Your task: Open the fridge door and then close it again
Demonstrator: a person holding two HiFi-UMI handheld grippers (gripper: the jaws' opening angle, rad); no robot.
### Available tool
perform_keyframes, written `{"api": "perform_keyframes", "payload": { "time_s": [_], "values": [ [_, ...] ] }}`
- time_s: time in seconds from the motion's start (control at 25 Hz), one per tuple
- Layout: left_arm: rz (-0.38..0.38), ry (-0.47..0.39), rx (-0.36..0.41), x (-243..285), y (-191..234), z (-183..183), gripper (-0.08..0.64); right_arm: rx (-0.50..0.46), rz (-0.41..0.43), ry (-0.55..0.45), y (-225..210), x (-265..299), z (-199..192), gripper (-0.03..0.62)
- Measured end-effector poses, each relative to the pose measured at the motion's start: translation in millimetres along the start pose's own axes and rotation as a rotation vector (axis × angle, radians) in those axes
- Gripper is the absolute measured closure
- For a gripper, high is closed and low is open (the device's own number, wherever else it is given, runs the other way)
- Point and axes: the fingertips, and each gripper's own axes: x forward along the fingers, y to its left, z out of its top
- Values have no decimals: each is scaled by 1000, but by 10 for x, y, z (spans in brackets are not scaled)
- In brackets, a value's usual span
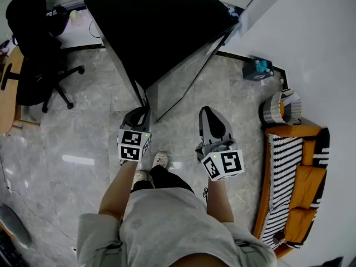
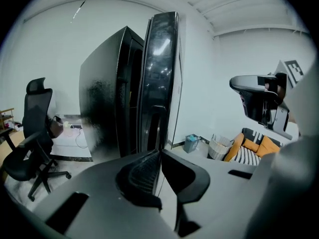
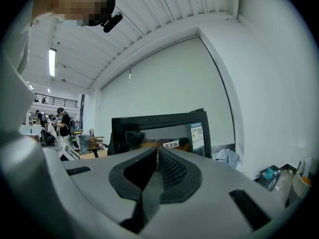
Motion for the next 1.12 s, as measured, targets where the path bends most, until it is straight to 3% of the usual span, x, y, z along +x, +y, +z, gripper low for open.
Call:
{"api": "perform_keyframes", "payload": {
  "time_s": [0.8,1.12],
  "values": [
    [72,6,3,91,486,104,534,-3,40,12,87,270,-6,566],
    [45,-2,14,69,464,137,534,-5,49,14,157,307,8,566]
  ]
}}
